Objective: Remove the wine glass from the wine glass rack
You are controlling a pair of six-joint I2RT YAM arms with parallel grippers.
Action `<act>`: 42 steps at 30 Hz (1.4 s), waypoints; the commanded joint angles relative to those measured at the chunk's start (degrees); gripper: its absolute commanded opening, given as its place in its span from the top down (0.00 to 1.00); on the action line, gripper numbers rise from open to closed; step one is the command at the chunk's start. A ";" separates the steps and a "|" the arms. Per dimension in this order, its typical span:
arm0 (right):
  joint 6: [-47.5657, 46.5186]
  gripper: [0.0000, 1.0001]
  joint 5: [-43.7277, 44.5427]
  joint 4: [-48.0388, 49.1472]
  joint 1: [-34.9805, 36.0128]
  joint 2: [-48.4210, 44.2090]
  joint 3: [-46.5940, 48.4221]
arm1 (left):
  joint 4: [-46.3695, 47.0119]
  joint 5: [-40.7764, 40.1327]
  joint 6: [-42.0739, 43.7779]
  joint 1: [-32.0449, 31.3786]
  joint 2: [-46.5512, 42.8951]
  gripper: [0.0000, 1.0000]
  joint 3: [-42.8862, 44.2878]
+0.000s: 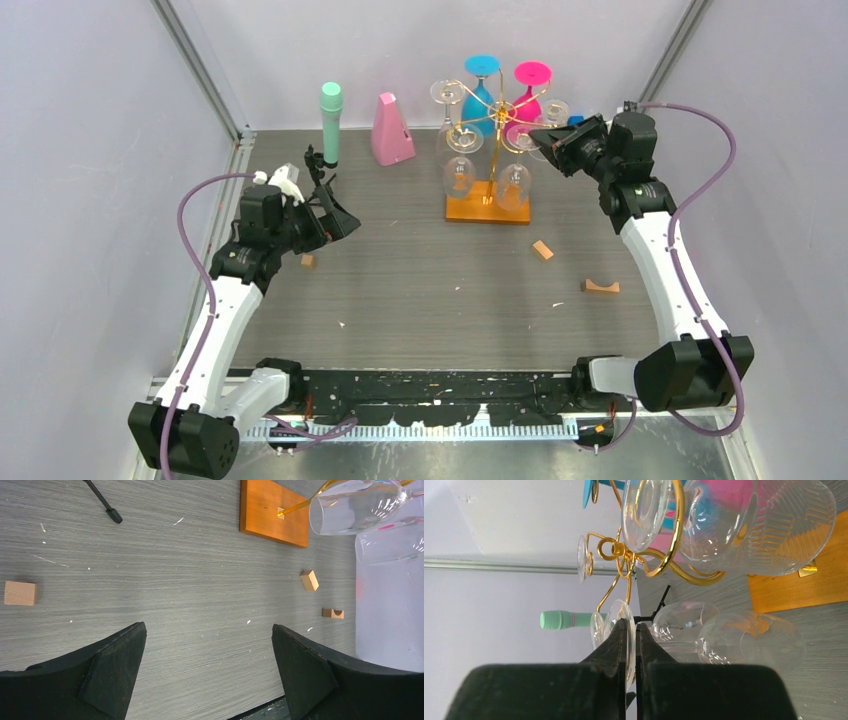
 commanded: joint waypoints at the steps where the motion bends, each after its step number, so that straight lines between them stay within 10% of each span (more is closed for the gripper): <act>1: -2.18 1.00 -1.43 0.78 0.93 -3.87 4.19 | 1.58 -0.99 0.72 -0.08 -0.12 0.00 2.31; 27: -11.84 1.00 4.55 -6.39 6.00 -2.71 9.79 | 1.17 -2.60 1.36 -0.12 -0.30 0.00 1.52; 42: -4.63 1.00 -1.03 5.80 6.26 1.23 6.48 | 0.61 -3.34 1.78 -0.09 -0.51 0.00 1.85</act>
